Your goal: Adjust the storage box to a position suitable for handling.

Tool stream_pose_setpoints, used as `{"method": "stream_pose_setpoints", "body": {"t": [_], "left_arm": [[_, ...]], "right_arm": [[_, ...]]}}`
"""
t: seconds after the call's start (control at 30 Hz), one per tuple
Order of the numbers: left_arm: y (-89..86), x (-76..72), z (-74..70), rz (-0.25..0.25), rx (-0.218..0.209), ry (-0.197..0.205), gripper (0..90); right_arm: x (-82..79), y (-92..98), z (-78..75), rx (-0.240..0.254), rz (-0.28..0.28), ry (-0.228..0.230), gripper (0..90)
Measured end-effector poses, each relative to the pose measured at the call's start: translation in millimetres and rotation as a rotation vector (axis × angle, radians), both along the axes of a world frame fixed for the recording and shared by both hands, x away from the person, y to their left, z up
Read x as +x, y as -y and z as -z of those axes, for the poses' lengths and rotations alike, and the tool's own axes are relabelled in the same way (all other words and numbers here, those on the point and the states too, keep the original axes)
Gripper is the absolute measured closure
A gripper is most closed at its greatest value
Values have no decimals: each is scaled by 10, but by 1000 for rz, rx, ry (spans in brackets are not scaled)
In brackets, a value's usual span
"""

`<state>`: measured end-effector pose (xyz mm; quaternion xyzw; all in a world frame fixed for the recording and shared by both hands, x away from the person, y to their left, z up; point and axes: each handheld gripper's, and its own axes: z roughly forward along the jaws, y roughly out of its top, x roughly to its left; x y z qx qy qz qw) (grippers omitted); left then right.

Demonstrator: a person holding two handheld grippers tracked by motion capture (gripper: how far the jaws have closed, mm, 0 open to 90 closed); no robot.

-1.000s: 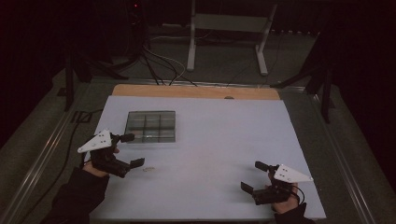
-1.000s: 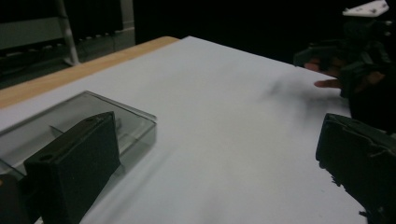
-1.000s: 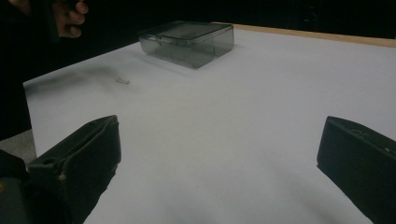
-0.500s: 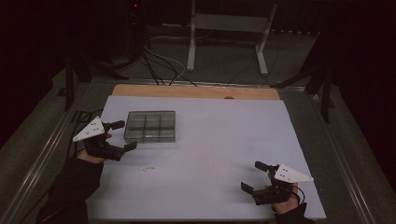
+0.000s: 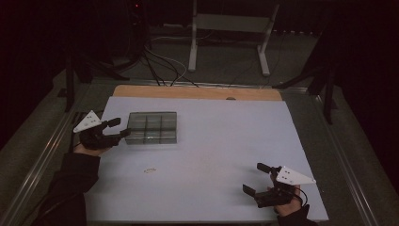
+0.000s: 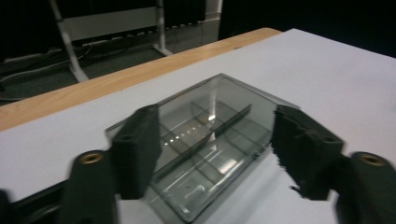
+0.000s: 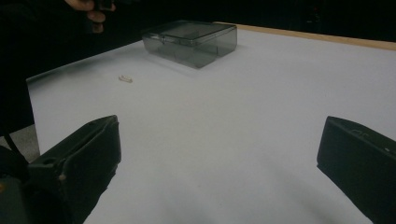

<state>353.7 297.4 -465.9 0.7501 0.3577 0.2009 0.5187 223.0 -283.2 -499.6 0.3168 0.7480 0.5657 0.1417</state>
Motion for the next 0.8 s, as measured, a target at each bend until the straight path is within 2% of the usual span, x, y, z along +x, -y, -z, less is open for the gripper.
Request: {"method": "stream_pose_setpoints", "body": {"t": [0.17, 0.33, 0.47, 0.53, 0.6, 0.67, 0.8], "left_arm": [[-30, 112, 80, -48, 70, -28, 562], [-103, 219, 151, -114, 73, -35, 703], [-158, 315, 244, -152, 113, -71, 799], [-181, 359, 298, -181, 157, -74, 827], [-206, 407, 352, -205, 161, -98, 855], [-215, 458, 400, -201, 157, -133, 898], [-162, 538, 494, -179, 207, -172, 900]], "right_arm": [[-4, 7, -3, 0, 1, -1, 0], [-5, 10, -1, 3, 0, -2, 0], [-4, 9, 1, 6, 2, -4, 0], [-6, 6, 3, -3, 2, -3, 0], [-7, 2, 0, -3, 4, -1, 0], [-8, -2, 4, -7, 4, -1, 0], [-5, 3, 1, 1, 5, 0, 0]]}}
